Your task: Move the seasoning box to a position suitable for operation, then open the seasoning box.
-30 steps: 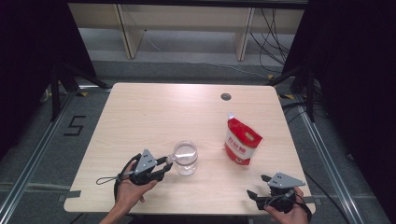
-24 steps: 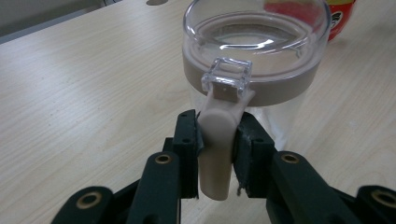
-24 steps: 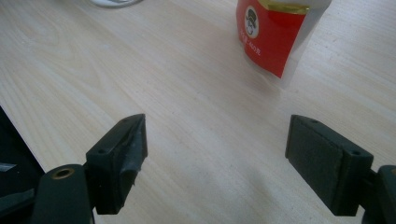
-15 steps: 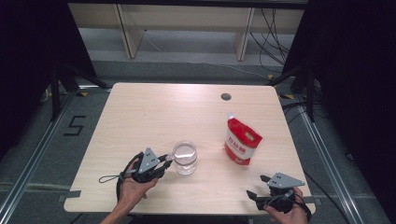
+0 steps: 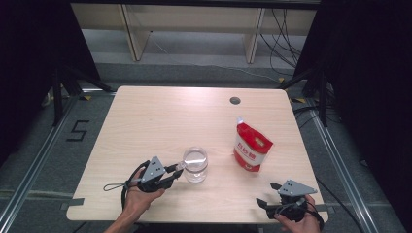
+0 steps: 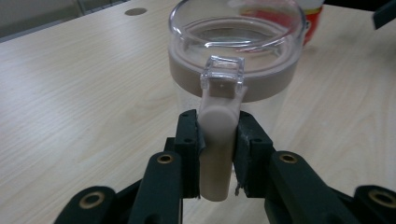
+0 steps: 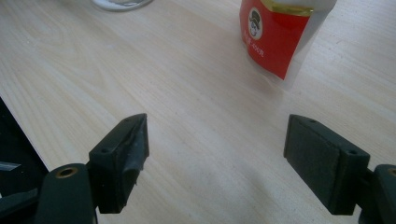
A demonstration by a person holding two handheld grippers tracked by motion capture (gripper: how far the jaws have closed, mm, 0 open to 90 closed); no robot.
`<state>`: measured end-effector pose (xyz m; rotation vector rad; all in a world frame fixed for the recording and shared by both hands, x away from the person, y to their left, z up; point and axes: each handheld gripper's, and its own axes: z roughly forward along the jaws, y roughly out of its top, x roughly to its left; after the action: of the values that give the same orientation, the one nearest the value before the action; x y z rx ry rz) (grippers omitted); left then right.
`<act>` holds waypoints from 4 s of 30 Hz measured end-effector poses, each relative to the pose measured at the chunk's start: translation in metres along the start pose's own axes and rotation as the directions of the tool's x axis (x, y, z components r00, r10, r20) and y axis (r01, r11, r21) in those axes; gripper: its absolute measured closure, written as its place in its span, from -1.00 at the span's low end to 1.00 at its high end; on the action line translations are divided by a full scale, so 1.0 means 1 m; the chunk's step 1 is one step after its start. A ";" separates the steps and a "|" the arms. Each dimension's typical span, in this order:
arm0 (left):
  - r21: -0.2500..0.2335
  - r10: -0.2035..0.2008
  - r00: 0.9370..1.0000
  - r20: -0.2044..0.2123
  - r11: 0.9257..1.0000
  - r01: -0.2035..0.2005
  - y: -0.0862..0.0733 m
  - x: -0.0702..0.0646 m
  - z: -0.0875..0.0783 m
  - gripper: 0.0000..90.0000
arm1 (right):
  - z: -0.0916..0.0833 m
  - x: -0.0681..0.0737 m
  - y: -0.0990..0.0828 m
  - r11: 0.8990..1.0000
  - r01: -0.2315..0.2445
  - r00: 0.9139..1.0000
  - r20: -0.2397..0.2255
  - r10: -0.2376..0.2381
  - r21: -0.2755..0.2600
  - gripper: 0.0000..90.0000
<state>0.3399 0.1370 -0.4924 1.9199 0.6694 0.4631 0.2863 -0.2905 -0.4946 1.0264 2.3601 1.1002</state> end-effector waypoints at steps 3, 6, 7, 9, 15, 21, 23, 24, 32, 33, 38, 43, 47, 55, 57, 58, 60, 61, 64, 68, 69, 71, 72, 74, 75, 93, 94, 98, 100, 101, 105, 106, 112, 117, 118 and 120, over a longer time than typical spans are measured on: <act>-0.012 0.011 0.998 0.062 1.000 -0.010 -0.001 -0.001 0.001 0.62 | 0.001 0.000 0.000 1.000 -0.011 1.000 -0.008 0.011 0.008 -0.48; -0.017 0.012 0.997 0.080 1.000 -0.010 -0.001 -0.004 0.001 0.62 | 0.001 0.000 0.000 1.000 0.002 1.000 -0.004 -0.002 0.003 -0.47; -0.019 0.028 0.993 0.112 0.999 -0.027 -0.001 -0.007 0.000 0.62 | 0.000 0.000 0.000 1.000 0.000 1.000 -0.008 0.000 0.003 -0.47; -0.017 0.048 0.989 0.140 0.999 -0.046 -0.001 -0.010 0.000 0.62 | 0.000 0.001 0.000 1.000 0.002 1.000 -0.004 -0.002 -0.003 -0.47; -0.032 0.069 0.974 0.218 0.997 -0.064 -0.002 -0.020 0.000 0.62 | 0.001 0.001 0.000 1.000 0.007 1.000 -0.004 -0.007 -0.003 -0.46; -0.026 0.086 0.969 0.233 0.996 -0.082 -0.001 -0.019 0.000 0.62 | 0.001 0.001 0.000 1.000 0.018 1.000 -0.010 -0.018 0.001 -0.46; -0.026 0.089 0.969 0.229 0.996 -0.085 -0.001 -0.019 0.000 0.62 | 0.001 0.001 0.000 1.000 0.013 1.000 -0.023 -0.012 0.009 -0.46; -0.026 0.091 0.970 0.224 0.996 -0.088 -0.001 -0.018 0.000 0.62 | 0.001 0.001 0.001 1.000 0.018 1.000 -0.024 -0.018 0.008 -0.46; -0.010 0.116 0.969 0.219 0.993 -0.117 0.000 -0.011 -0.001 0.61 | 0.002 0.001 0.000 1.000 0.027 0.999 -0.019 -0.027 0.001 -0.46; -0.011 0.099 0.972 0.214 0.995 -0.099 0.000 -0.012 -0.001 0.61 | 0.002 0.001 0.000 1.000 0.019 0.999 -0.027 -0.019 0.005 -0.46; -0.006 0.088 0.973 0.212 0.996 -0.089 0.001 -0.011 -0.001 0.61 | 0.001 0.001 0.000 1.000 0.002 1.000 -0.019 -0.002 0.003 -0.46; 0.000 0.059 0.981 0.187 0.998 -0.060 0.001 -0.009 -0.002 0.57 | 0.001 0.001 -0.001 1.000 0.008 1.000 -0.018 -0.008 0.002 -0.46; -0.001 0.029 0.982 0.189 1.000 -0.030 0.002 -0.007 -0.005 0.12 | 0.001 0.000 0.000 1.000 0.012 1.000 -0.024 -0.012 0.002 -0.46; 0.030 0.020 0.991 0.135 0.999 -0.024 0.007 -0.015 -0.023 -0.20 | 0.004 0.000 0.002 0.999 0.033 0.999 -0.027 -0.033 -0.004 -0.46; 0.026 0.003 0.991 0.132 1.000 -0.007 0.011 -0.018 -0.030 -0.27 | 0.004 0.000 0.002 0.999 0.039 0.999 -0.022 -0.039 -0.007 -0.46; 0.019 -0.008 0.991 0.134 1.000 0.006 0.012 -0.019 -0.032 -0.30 | 0.004 0.000 0.002 0.999 0.037 0.999 -0.020 -0.037 -0.007 -0.46; 0.015 -0.005 0.991 0.132 1.000 0.003 0.016 -0.020 -0.035 -0.30 | 0.004 -0.001 0.002 0.999 0.032 0.999 -0.020 -0.032 -0.003 -0.46; 0.015 -0.005 0.991 0.132 1.000 0.003 0.016 -0.020 -0.035 -0.29 | 0.004 -0.001 0.002 0.999 0.032 0.999 -0.020 -0.032 -0.003 -0.46; 0.004 -0.042 0.988 0.146 0.999 0.042 0.019 -0.021 -0.037 -0.24 | 0.004 0.000 0.002 1.000 0.024 0.999 -0.030 -0.024 0.004 -0.46; -0.011 -0.074 0.985 0.155 0.997 0.076 0.022 -0.020 -0.037 -0.08 | 0.004 -0.001 0.002 0.999 0.037 0.999 -0.023 -0.037 -0.004 -0.47; -0.012 -0.070 0.986 0.151 0.997 0.073 0.022 -0.020 -0.037 -0.05 | 0.005 0.000 0.002 0.999 0.038 0.999 -0.027 -0.039 -0.006 -0.47; -0.014 -0.074 0.986 0.152 0.997 0.077 0.022 -0.019 -0.037 0.08 | 0.005 0.000 0.003 0.999 0.043 0.999 -0.026 -0.043 -0.004 -0.47; -0.018 -0.071 0.987 0.145 0.997 0.075 0.022 -0.020 -0.038 0.08 | 0.005 0.000 0.003 0.999 0.043 0.999 -0.026 -0.043 -0.004 -0.47; -0.043 -0.064 0.985 0.157 0.996 0.072 0.024 -0.019 -0.039 0.33 | 0.006 0.001 0.004 0.999 0.045 0.999 -0.028 -0.045 -0.002 -0.47; -0.055 -0.061 0.987 0.147 0.996 0.070 0.026 -0.020 -0.039 0.45 | 0.006 0.001 0.004 0.999 0.045 0.999 -0.028 -0.045 -0.001 -0.47; -0.047 -0.054 0.995 0.083 0.997 0.058 0.036 -0.026 -0.022 0.98 | 0.006 0.002 0.005 0.999 0.042 0.999 -0.026 -0.043 -0.010 -0.45; -0.046 -0.049 0.996 0.075 0.998 0.052 0.036 -0.026 -0.022 0.98 | 0.005 0.003 0.005 0.999 0.035 0.999 -0.031 -0.035 -0.008 -0.45; -0.055 -0.050 0.996 0.076 0.997 0.055 0.035 -0.025 -0.022 0.98 | 0.006 0.003 0.006 0.999 0.040 0.999 -0.036 -0.041 -0.012 -0.45; -0.055 -0.052 0.996 0.072 0.997 0.056 0.034 -0.026 -0.022 0.98 | 0.006 0.004 0.007 0.999 0.038 0.998 -0.051 -0.039 -0.022 -0.38; -0.057 -0.054 0.996 0.073 0.997 0.058 0.034 -0.026 -0.022 0.98 | 0.005 0.005 0.008 0.999 0.039 0.998 -0.047 -0.041 -0.030 -0.20; -0.062 -0.069 0.995 0.076 0.995 0.074 0.033 -0.026 -0.022 0.98 | -0.003 0.014 0.017 0.990 0.055 0.997 -0.042 -0.061 -0.133 0.04; -0.060 -0.063 0.995 0.075 0.996 0.068 0.033 -0.026 -0.022 0.98 | -0.004 0.015 0.019 0.986 0.073 0.996 -0.042 -0.080 -0.148 0.09; -0.067 -0.041 0.997 0.071 0.997 0.045 0.033 -0.026 -0.022 0.98 | 0.004 0.023 0.033 0.980 0.101 0.989 -0.085 -0.118 -0.173 0.41; -0.067 -0.052 0.996 0.068 0.996 0.056 0.032 -0.026 -0.022 0.98 | 0.009 0.028 0.041 0.971 0.133 0.982 -0.108 -0.156 -0.199 0.48; -0.066 -0.051 0.997 0.066 0.996 0.055 0.032 -0.026 -0.022 0.98 | 0.012 0.031 0.044 0.970 0.138 0.981 -0.109 -0.162 -0.199 0.51; -0.067 -0.053 0.996 0.065 0.996 0.058 0.032 -0.026 -0.022 0.98 | 0.015 0.034 0.046 0.968 0.147 0.978 -0.118 -0.173 -0.201 0.57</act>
<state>0.3144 0.1250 -0.4547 1.8389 0.6560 0.3842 0.2934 -0.2373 -0.4688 0.7005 2.3352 1.3400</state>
